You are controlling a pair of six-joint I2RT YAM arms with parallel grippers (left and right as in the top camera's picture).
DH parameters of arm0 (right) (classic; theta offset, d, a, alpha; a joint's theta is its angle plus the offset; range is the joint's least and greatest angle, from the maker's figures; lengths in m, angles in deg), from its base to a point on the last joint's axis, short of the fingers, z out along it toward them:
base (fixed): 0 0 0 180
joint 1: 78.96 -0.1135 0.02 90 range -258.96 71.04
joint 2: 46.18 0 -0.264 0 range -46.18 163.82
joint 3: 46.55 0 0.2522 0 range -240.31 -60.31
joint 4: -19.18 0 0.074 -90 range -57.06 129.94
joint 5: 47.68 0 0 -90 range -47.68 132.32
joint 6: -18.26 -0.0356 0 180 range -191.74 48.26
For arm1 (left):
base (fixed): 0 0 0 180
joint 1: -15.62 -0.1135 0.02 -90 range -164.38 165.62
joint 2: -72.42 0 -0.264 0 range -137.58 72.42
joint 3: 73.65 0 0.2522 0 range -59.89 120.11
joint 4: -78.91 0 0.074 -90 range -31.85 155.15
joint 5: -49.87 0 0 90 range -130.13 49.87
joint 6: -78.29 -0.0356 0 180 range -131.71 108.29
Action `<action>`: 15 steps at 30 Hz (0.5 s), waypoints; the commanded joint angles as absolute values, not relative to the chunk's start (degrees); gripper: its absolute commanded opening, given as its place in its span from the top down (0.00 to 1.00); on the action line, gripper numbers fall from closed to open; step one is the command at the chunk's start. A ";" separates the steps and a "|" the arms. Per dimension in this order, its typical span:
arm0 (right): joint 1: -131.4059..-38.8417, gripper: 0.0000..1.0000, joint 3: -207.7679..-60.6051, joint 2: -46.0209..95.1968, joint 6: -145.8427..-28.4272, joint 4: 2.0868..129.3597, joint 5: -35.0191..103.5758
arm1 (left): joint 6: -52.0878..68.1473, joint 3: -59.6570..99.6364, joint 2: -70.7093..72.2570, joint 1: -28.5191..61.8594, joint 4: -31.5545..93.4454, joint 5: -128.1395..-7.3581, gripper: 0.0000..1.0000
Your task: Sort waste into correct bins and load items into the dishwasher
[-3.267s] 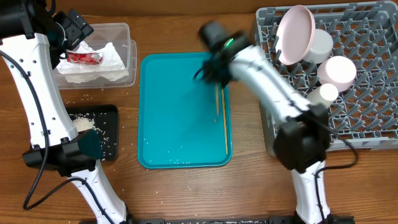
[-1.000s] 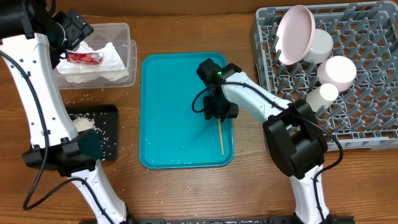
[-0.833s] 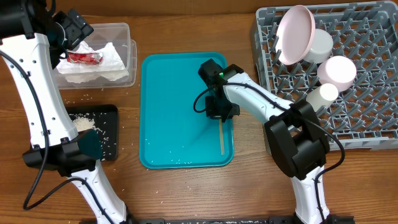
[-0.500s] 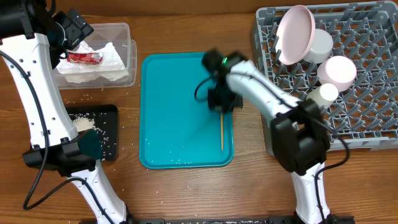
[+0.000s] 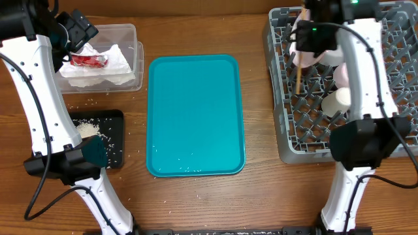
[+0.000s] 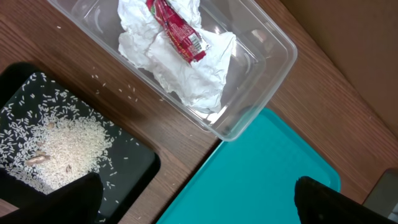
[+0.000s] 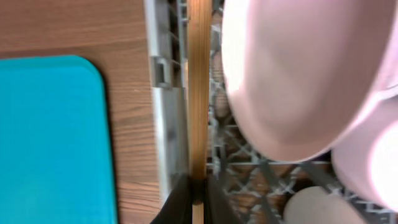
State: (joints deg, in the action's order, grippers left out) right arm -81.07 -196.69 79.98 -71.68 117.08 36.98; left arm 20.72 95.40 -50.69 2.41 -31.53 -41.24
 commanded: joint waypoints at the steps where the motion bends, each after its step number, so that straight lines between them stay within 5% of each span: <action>1: -80.72 0.96 -195.31 81.32 -65.23 116.99 34.53 | 20.00 95.35 -50.10 2.52 -31.64 -41.45 0.00; 6: -80.72 0.87 -193.25 82.21 -65.30 115.81 32.76 | 20.00 95.35 -50.10 2.52 -31.64 -41.45 0.00; 11: -80.87 0.56 -193.01 82.21 -67.68 115.81 33.35 | 20.00 95.35 -50.10 2.52 -31.64 -41.45 0.00; 15: -80.85 0.48 -193.56 81.75 -73.19 117.43 32.37 | 19.97 95.35 -50.10 2.52 -31.64 -41.45 0.00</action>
